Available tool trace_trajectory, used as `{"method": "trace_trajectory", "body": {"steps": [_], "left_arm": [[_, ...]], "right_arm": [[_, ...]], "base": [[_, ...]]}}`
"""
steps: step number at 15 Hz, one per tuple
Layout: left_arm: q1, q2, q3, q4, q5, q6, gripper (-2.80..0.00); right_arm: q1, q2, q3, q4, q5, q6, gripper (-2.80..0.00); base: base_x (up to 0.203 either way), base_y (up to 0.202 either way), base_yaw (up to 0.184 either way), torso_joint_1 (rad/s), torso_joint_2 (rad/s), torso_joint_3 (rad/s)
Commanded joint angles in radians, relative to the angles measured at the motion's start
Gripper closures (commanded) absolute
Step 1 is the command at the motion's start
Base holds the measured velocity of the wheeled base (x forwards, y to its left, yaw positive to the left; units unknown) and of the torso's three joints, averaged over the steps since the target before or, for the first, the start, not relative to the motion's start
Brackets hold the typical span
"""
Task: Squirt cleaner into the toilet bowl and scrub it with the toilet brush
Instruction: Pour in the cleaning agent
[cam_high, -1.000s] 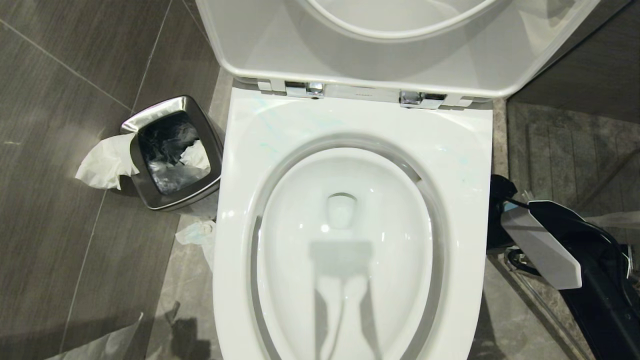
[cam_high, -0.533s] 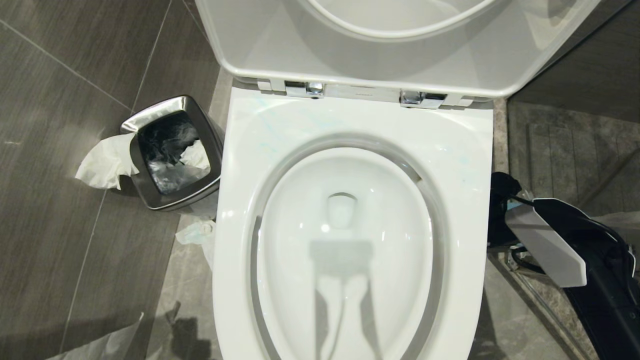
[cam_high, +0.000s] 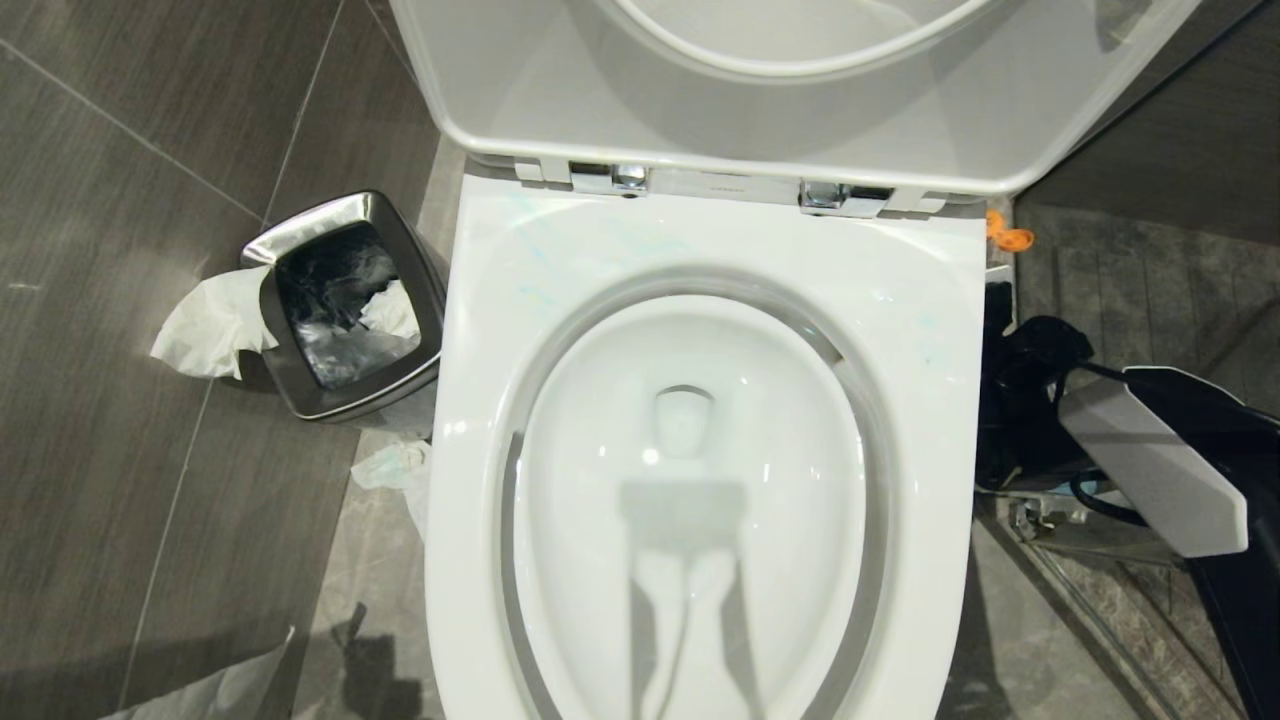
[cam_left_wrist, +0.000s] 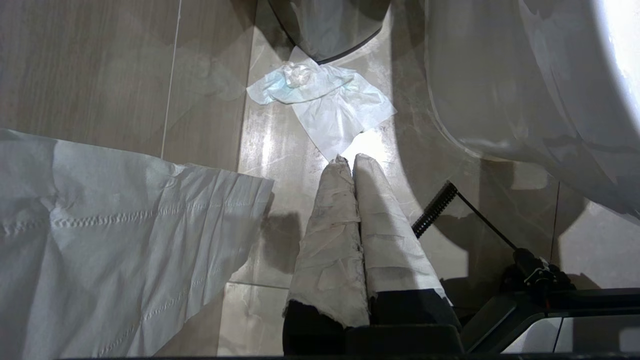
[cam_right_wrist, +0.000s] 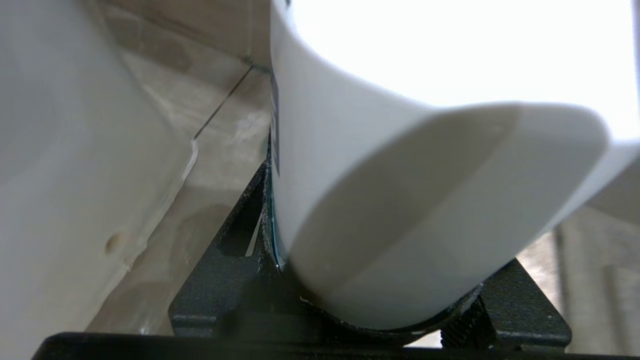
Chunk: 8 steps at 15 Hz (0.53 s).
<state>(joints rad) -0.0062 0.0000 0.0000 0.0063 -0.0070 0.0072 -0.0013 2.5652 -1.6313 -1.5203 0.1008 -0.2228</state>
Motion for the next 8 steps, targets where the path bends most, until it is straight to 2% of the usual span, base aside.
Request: {"method": "trace_trajectory", "body": {"steps": [1, 8], "left_arm": [[0.0, 0.001, 0.002, 0.0, -0.001, 0.0, 0.0], [0.0, 0.001, 0.002, 0.0, -0.001, 0.0, 0.0]], "right_arm": [[-0.003, -0.088, 0.061, -0.01, 0.001, -0.001, 0.0], [-0.005, -0.386, 0.423, -0.01, 0.0, 0.022, 0.0]], "base": [[0.0, 0.0, 0.0, 0.0, 0.0, 0.0], [0.0, 0.0, 0.0, 0.0, 0.0, 0.0]]}}
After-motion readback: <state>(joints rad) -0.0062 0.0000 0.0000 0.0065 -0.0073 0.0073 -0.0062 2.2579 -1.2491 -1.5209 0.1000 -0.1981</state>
